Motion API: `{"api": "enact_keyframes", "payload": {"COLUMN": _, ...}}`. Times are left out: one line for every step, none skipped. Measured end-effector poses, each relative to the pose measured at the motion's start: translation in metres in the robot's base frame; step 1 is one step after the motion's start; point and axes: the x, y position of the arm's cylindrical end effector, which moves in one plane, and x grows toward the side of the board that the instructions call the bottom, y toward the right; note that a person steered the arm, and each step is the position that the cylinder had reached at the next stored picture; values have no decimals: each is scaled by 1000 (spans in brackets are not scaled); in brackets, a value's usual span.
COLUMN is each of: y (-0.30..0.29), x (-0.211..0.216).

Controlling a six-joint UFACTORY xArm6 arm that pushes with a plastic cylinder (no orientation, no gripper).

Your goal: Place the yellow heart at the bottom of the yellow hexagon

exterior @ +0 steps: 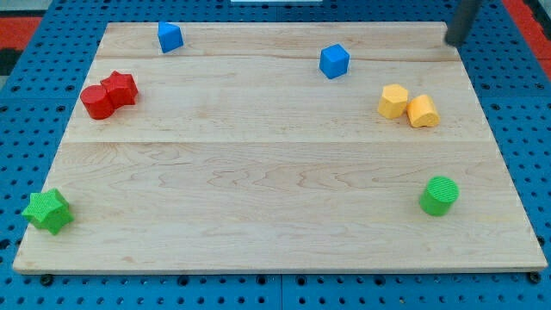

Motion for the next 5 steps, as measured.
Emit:
{"api": "enact_keyframes", "payload": {"y": 18, "x": 13}}
{"api": "enact_keyframes", "payload": {"y": 38, "x": 48}}
{"api": "enact_keyframes", "payload": {"y": 33, "x": 82}}
{"api": "enact_keyframes", "payload": {"y": 24, "x": 110}}
{"api": "enact_keyframes", "payload": {"y": 13, "x": 118}}
